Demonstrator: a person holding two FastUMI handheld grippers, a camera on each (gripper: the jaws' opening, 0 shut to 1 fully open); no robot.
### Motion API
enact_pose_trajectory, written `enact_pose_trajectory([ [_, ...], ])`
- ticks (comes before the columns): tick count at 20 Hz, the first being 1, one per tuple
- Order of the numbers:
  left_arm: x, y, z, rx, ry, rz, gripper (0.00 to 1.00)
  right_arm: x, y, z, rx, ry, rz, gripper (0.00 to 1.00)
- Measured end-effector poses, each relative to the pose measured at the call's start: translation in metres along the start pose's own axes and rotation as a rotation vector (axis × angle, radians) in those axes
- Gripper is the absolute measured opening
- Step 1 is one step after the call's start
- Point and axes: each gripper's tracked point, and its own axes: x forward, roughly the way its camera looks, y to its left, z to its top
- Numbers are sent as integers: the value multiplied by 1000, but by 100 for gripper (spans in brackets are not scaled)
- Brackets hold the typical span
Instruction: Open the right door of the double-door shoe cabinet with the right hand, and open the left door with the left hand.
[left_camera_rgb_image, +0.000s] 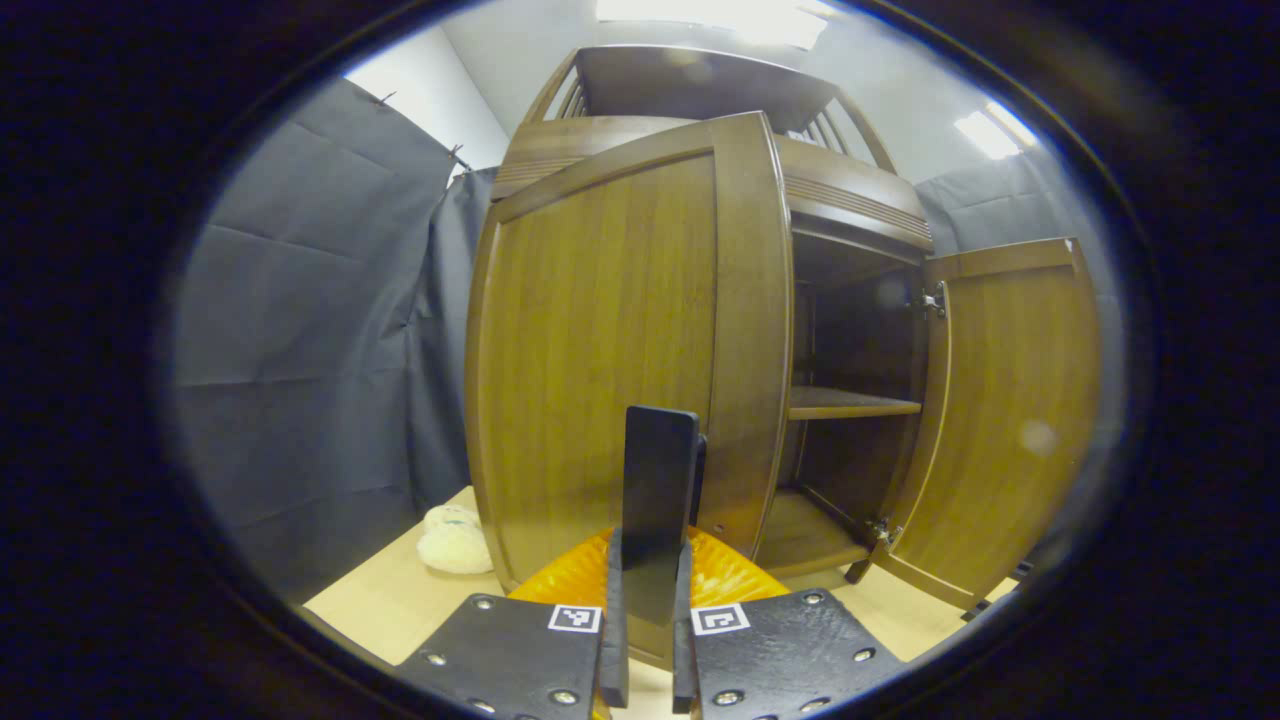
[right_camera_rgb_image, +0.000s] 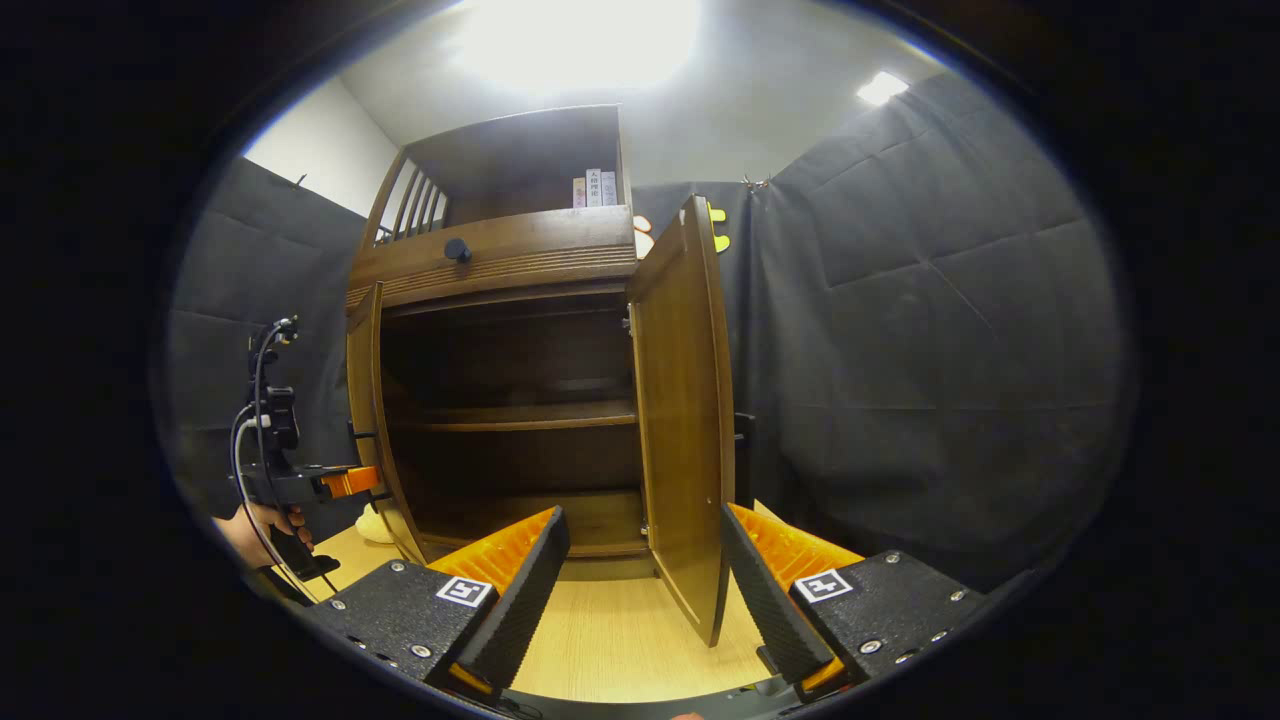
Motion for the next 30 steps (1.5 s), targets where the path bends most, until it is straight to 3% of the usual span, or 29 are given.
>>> enact_pose_trajectory([
  [1,-5,7,-1,0,-1,2,22,-1,4,-1,0,2,7,94],
  [2,-10,11,0,-1,0,6,14,-1,8,-1,0,3,14,94],
  [12,-49,69,-4,-6,-3,64,22,-12,44,-5,10,-4,79,94],
  [16,-60,91,1,16,-13,93,14,-16,56,-9,12,6,100,94],
  [30,-81,104,7,39,-28,222,13,-19,68,-15,-7,15,134,93],
])
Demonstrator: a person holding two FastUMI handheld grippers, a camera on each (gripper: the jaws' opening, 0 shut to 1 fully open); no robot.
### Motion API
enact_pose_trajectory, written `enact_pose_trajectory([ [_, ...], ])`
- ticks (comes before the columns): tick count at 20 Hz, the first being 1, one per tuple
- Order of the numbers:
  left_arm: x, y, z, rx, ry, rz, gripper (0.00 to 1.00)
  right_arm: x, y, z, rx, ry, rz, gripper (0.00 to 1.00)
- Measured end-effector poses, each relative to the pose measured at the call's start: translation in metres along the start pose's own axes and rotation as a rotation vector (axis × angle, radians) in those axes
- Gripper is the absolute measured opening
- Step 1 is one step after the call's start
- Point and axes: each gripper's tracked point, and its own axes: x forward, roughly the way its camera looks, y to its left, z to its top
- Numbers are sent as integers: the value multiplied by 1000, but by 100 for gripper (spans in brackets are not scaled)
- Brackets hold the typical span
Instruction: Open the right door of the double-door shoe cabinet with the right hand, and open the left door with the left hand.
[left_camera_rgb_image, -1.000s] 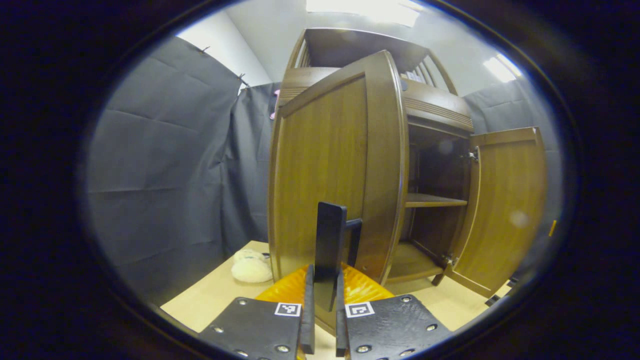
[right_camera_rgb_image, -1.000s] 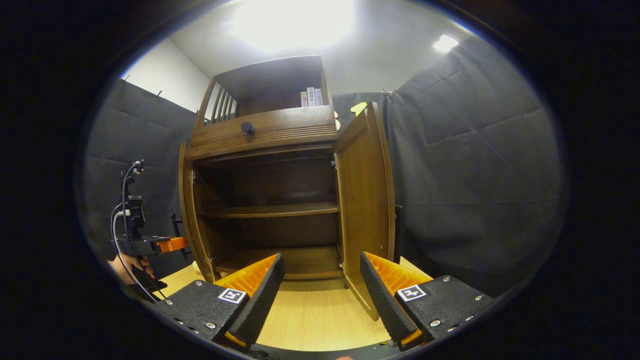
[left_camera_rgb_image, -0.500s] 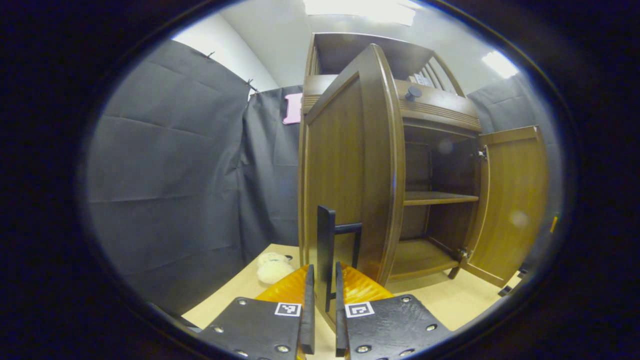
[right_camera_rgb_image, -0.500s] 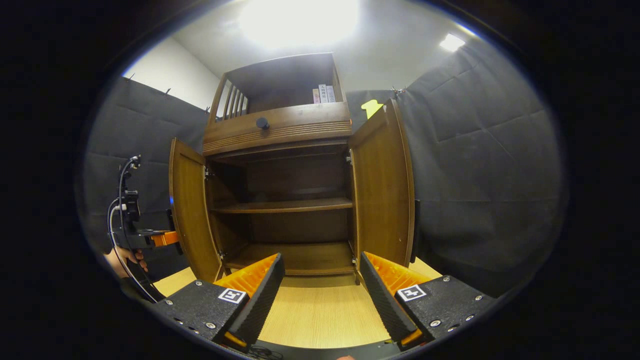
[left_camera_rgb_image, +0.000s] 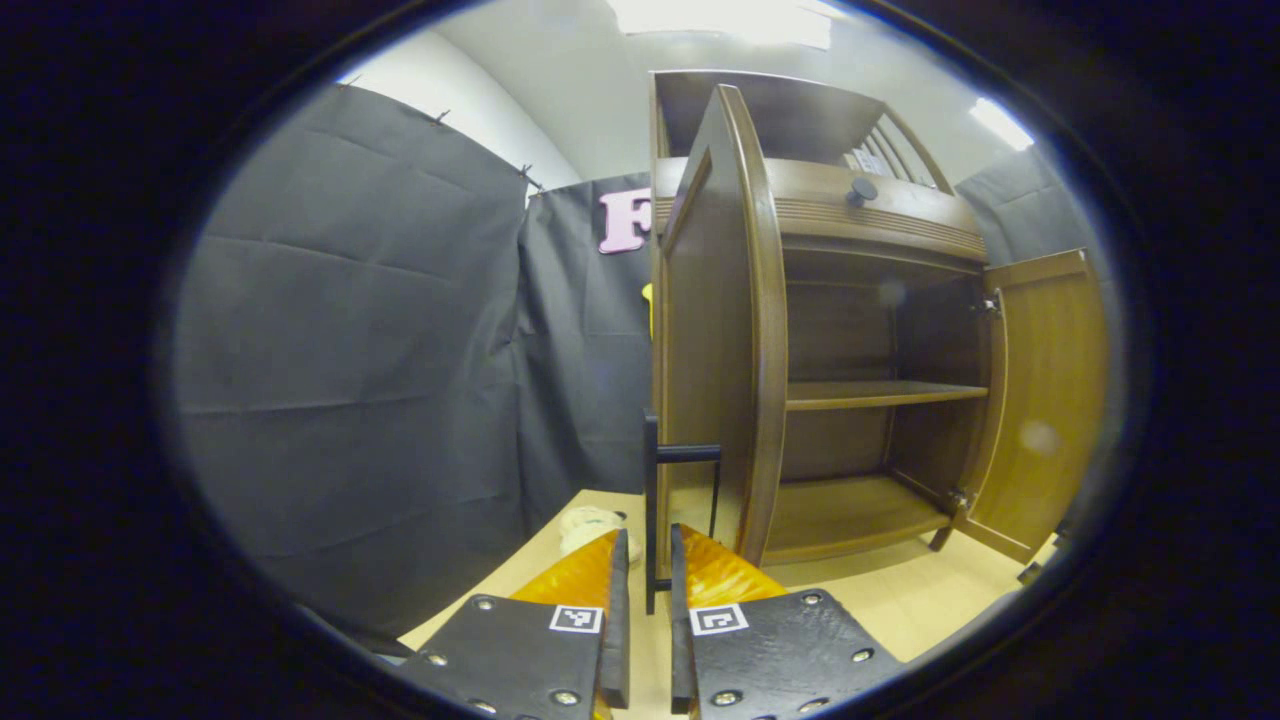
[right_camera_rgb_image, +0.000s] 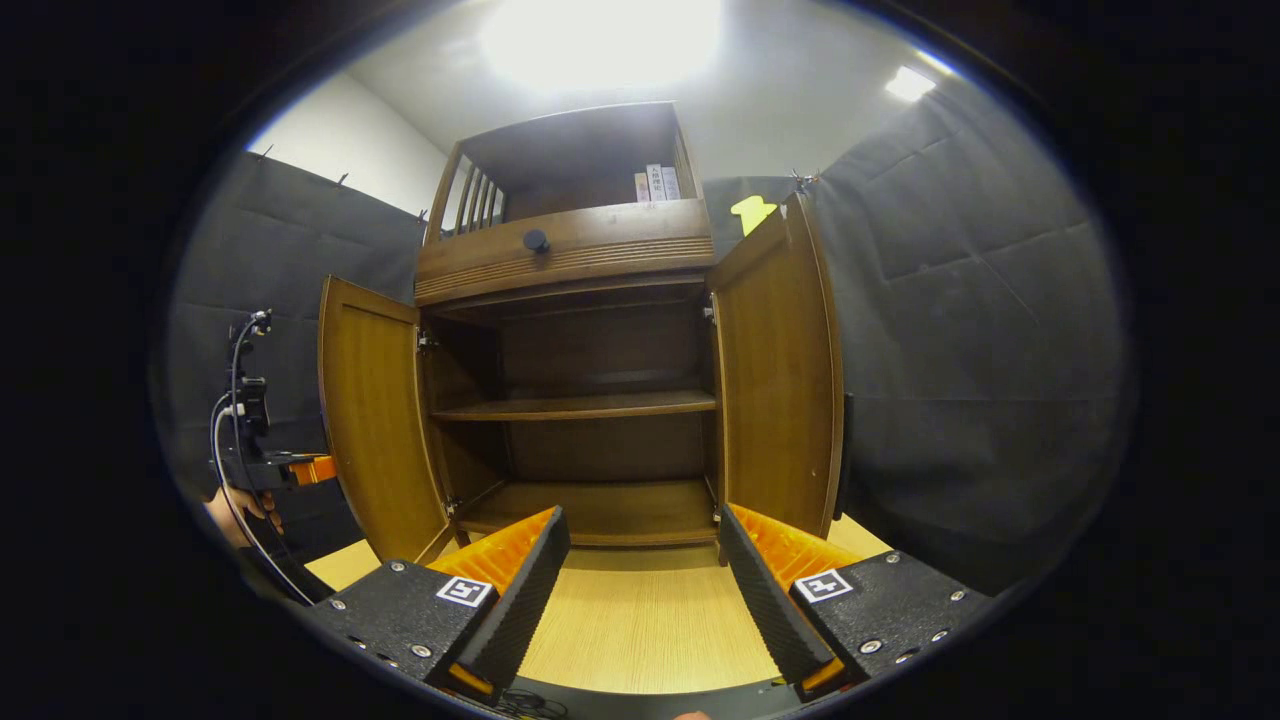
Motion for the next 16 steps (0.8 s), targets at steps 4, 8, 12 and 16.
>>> enact_pose_trajectory([
  [4,-2,4,1,13,-2,52,15,-1,0,-1,-7,5,4,94],
  [8,-5,10,-1,12,-10,118,16,-1,-1,0,-12,-2,-7,94],
  [12,-9,2,5,-14,-24,136,12,-4,-1,5,-18,-10,-22,93],
  [16,-18,4,5,11,-44,100,19,-16,1,17,-38,-36,-29,94],
])
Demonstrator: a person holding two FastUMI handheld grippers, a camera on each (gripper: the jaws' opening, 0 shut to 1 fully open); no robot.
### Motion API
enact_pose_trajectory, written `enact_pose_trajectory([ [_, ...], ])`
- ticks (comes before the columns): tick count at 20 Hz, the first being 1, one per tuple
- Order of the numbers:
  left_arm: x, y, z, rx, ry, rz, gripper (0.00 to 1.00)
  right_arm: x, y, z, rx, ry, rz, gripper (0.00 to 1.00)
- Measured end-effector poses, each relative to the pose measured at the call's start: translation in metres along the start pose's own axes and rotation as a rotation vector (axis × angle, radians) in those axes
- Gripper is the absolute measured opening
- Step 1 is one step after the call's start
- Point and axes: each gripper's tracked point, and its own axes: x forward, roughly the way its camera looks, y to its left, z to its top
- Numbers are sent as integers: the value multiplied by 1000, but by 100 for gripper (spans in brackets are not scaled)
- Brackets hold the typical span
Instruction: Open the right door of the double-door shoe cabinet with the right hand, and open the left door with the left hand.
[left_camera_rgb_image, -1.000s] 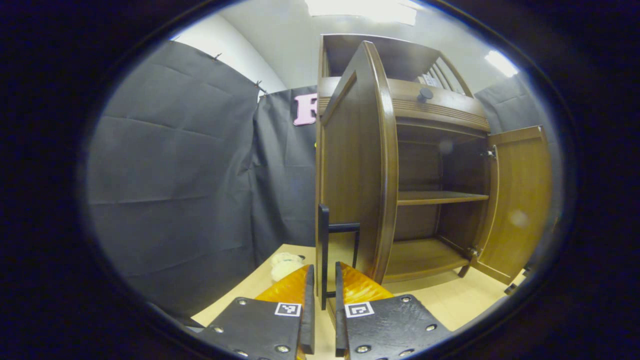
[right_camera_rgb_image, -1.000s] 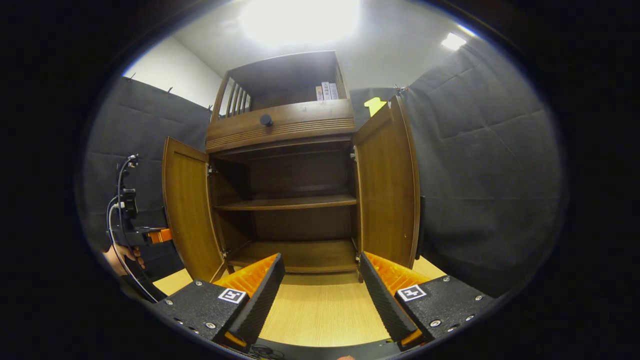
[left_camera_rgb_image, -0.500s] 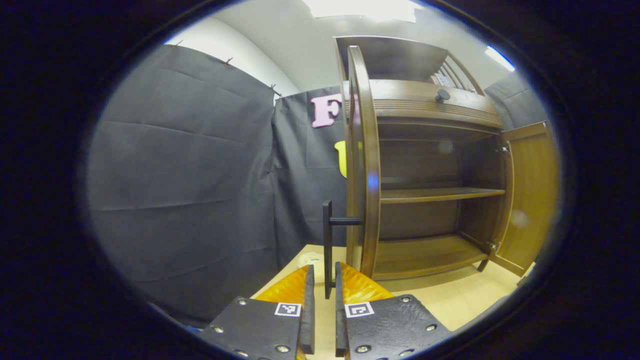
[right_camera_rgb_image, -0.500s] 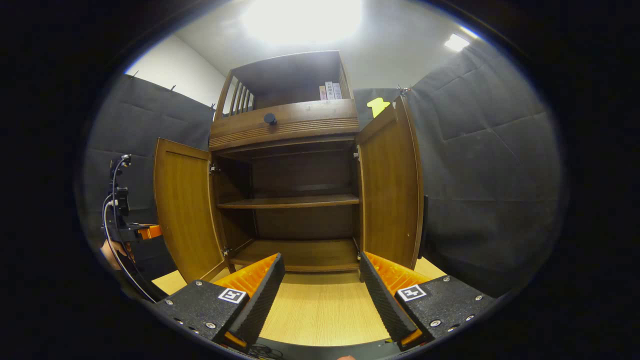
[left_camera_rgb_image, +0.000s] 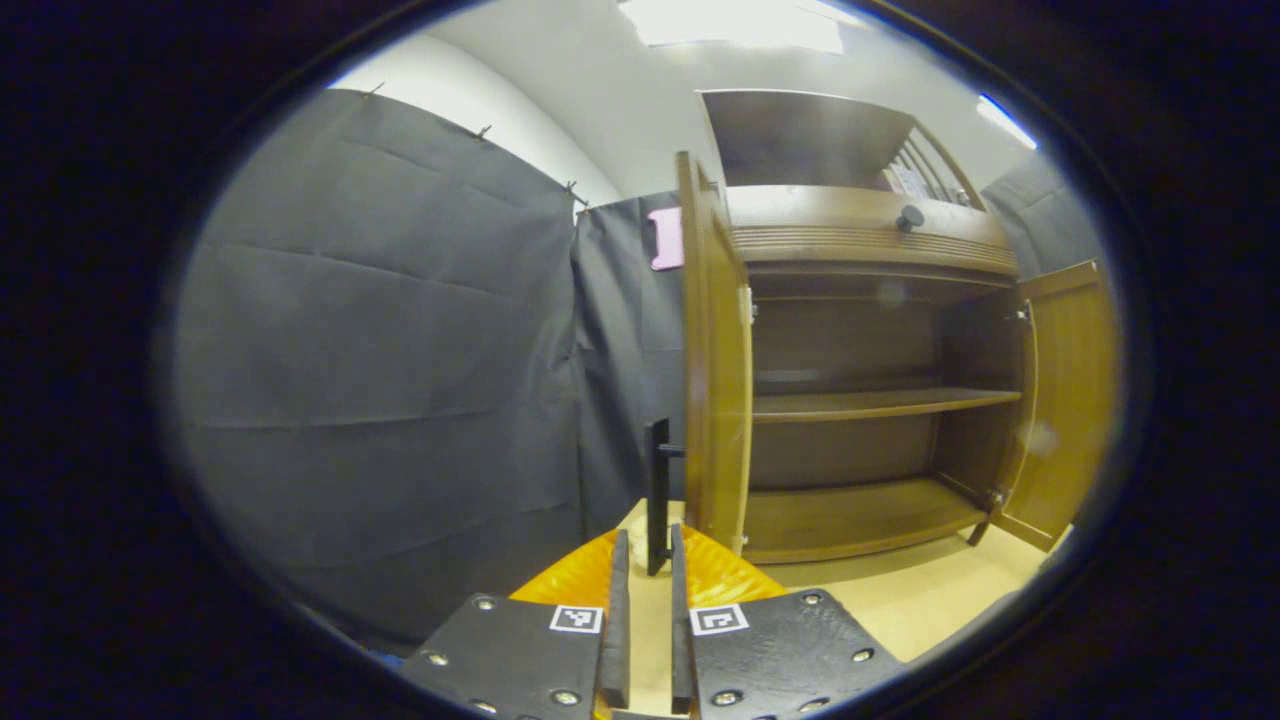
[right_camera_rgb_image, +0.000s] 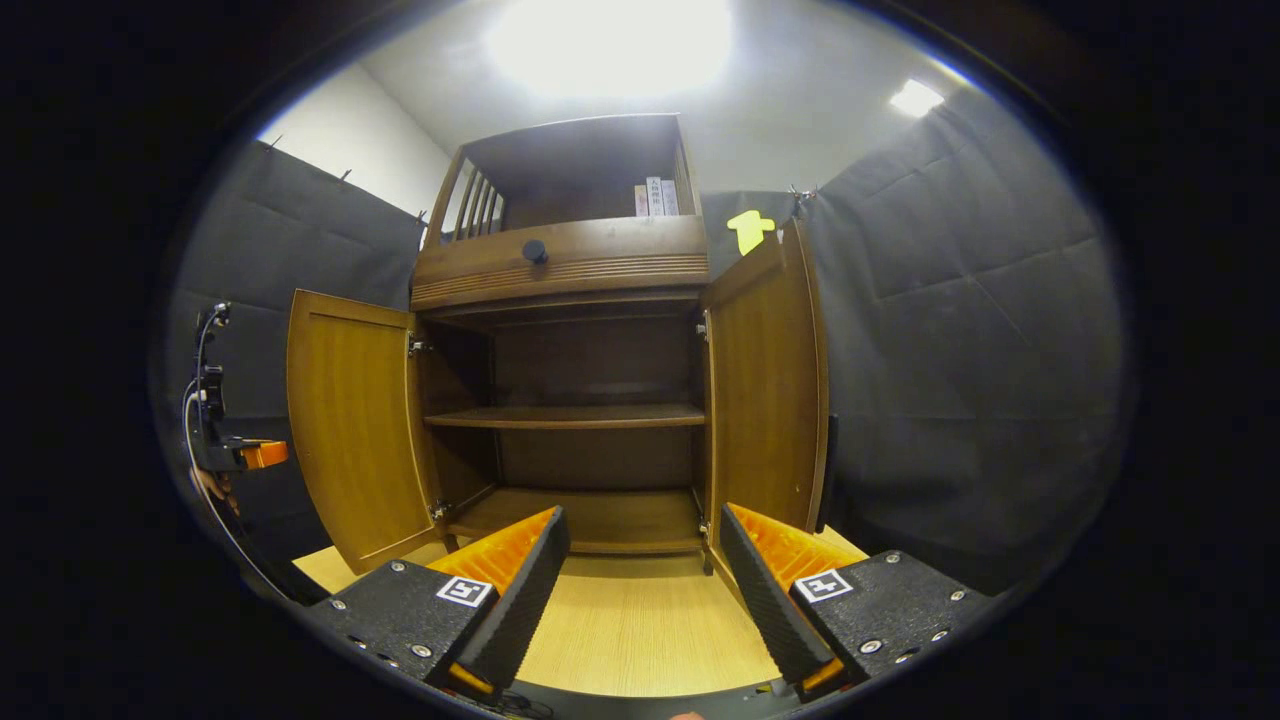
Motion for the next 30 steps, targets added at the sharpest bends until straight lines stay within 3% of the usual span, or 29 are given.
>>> enact_pose_trajectory([
  [10,-27,-40,36,-6,-83,-136,17,-15,5,20,-41,-49,-23,94],
  [11,-31,-44,39,-7,-88,-146,22,-17,6,22,-39,-53,-25,91],
  [13,-37,-49,42,-9,-100,-166,17,-21,6,21,-38,-58,-29,94],
  [14,-40,-51,44,-11,-105,-175,22,-23,8,21,-40,-58,-30,94],
  [21,-43,-50,50,9,-134,-160,21,-31,11,20,-37,-60,-44,94],
  [22,-44,-50,50,15,-135,-164,12,-32,11,20,-39,-61,-44,94],
  [27,-45,-51,55,51,-145,-157,12,-31,11,12,-28,-46,-40,94],
  [30,-45,-51,55,56,-156,-170,20,-28,9,12,-24,-44,-41,94],
])
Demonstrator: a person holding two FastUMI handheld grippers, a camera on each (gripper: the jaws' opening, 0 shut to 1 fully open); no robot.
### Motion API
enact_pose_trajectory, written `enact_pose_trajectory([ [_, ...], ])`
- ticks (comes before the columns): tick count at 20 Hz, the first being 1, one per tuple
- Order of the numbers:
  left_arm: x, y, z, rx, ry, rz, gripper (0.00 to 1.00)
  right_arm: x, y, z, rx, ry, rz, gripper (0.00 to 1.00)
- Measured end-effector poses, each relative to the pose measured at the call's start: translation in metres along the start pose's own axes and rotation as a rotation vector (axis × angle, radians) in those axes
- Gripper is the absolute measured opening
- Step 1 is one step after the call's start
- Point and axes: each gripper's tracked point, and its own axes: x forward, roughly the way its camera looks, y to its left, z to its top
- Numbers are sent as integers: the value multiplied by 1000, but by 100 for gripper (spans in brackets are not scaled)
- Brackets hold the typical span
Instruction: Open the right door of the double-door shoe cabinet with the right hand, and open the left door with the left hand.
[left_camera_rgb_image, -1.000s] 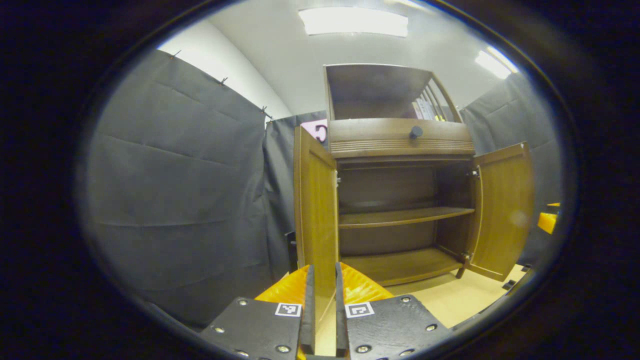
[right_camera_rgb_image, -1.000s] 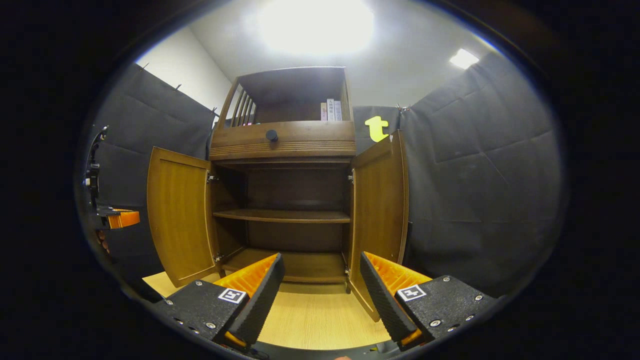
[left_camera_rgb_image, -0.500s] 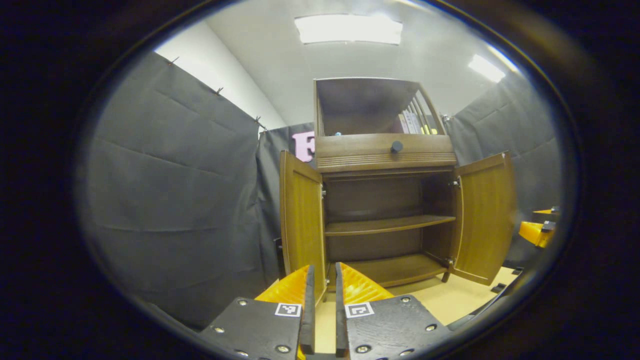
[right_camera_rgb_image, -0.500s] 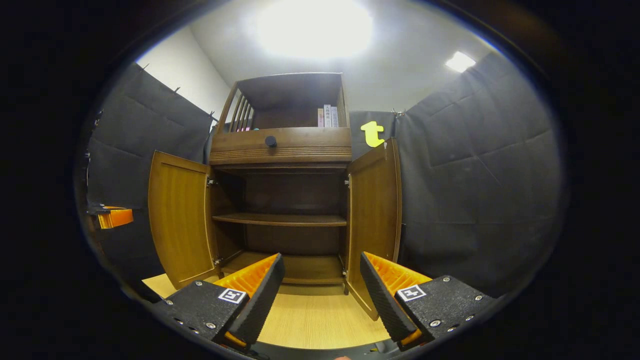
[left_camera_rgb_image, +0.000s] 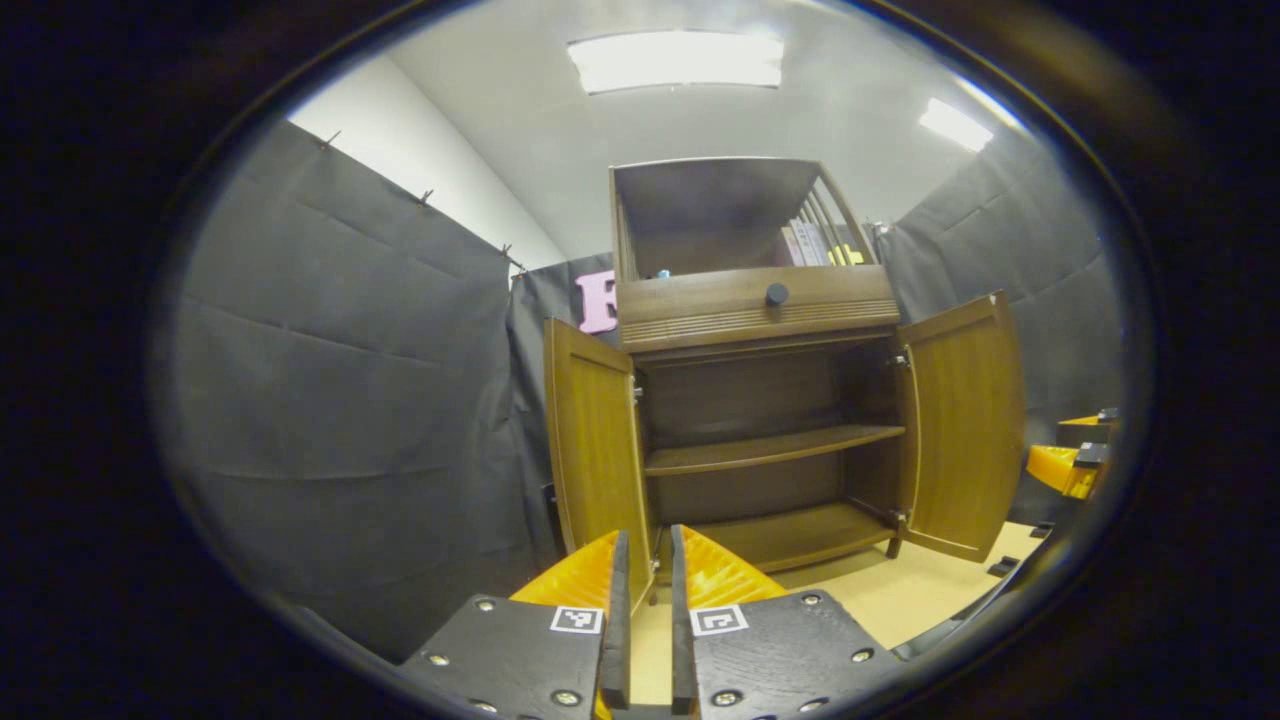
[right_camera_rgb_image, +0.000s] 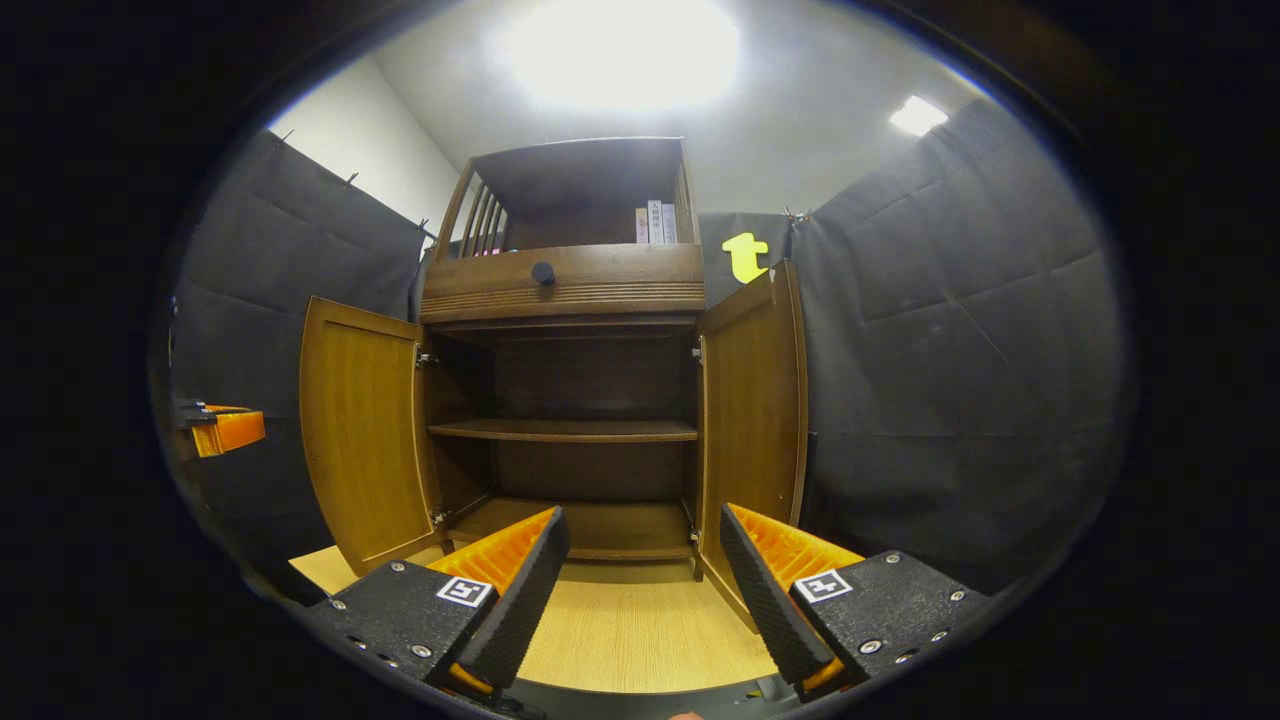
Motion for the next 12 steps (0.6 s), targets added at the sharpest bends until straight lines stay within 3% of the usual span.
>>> enact_pose_trajectory([
  [3,3,-6,1,9,-1,-17,31,2,0,1,-1,-5,1,94],
  [10,6,-8,-4,-3,12,-11,100,8,4,2,-4,-7,9,92],
  [12,4,-3,-2,3,9,10,100,8,5,1,-2,-2,13,94],
])
